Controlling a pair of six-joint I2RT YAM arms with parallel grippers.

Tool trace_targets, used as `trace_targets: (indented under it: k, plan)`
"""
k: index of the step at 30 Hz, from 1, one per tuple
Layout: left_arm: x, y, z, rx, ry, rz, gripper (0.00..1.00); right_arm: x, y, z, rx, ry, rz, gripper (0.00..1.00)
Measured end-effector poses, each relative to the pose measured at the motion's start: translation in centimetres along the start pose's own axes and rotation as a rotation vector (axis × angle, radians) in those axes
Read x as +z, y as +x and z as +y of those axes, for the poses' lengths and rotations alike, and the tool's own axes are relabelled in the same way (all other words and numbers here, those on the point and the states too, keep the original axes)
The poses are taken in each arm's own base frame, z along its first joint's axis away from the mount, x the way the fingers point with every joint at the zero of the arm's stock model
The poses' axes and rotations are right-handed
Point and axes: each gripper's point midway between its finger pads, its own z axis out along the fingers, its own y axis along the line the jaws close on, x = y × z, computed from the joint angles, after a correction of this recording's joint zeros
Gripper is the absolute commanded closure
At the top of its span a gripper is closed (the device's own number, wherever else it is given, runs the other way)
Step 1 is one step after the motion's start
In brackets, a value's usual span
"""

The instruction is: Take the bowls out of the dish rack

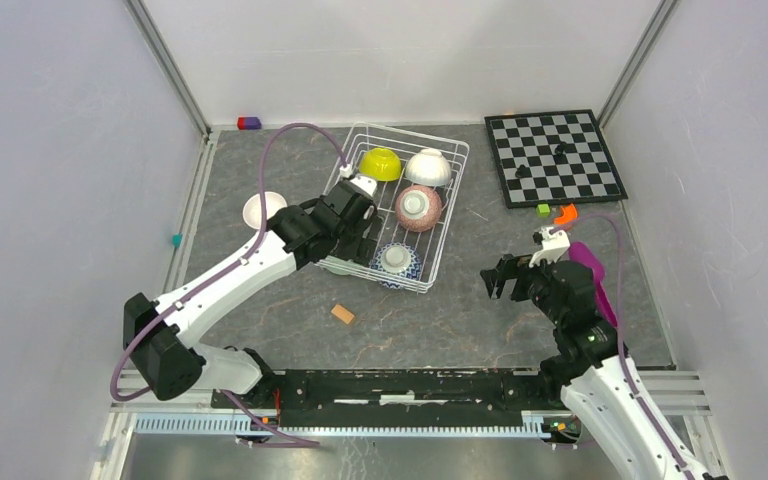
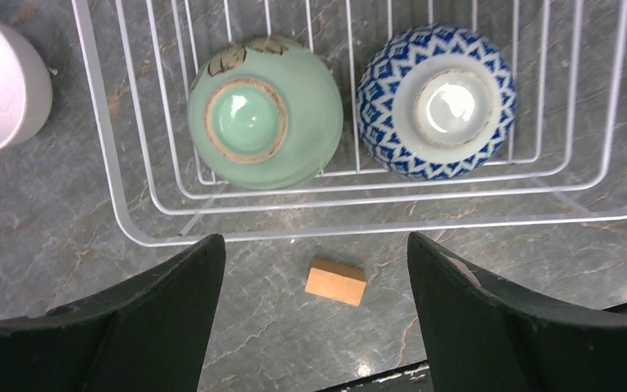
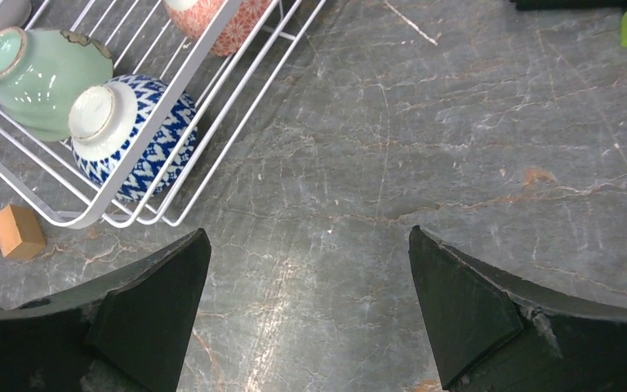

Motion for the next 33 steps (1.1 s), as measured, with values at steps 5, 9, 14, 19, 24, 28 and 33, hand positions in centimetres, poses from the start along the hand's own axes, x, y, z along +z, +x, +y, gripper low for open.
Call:
trace_targets:
  k: [5,9,14,19,24,28,33]
  plan:
    - [0.8,2.2,0.6,0.020,-0.028,0.057,0.14,0.4,0.4,0.3,0.011,-0.020,0.022,0.02]
    - [1.3,3.3,0.8,0.030,-0.037,0.087,0.17,0.7,0.7,0.6,0.025,-0.034,0.038,0.02]
    - [2.1,3.6,0.6,0.027,-0.047,0.103,0.25,0.7,0.6,0.9,0.044,-0.043,0.039,0.02]
    - [3.1,4.2,0.3,0.024,-0.062,0.136,0.28,0.6,0.4,1.0,0.047,-0.046,0.027,0.02]
    - [3.2,4.0,0.0,0.034,-0.063,0.147,0.32,0.2,0.2,0.9,0.043,-0.047,0.006,0.02]
    - [3.2,3.2,-0.2,0.033,-0.066,0.142,0.30,-0.1,-0.2,0.9,0.034,-0.042,-0.017,0.02]
    - [3.7,1.1,0.3,-0.001,-0.090,0.086,0.26,-0.2,-0.1,0.5,0.027,-0.026,-0.014,0.02]
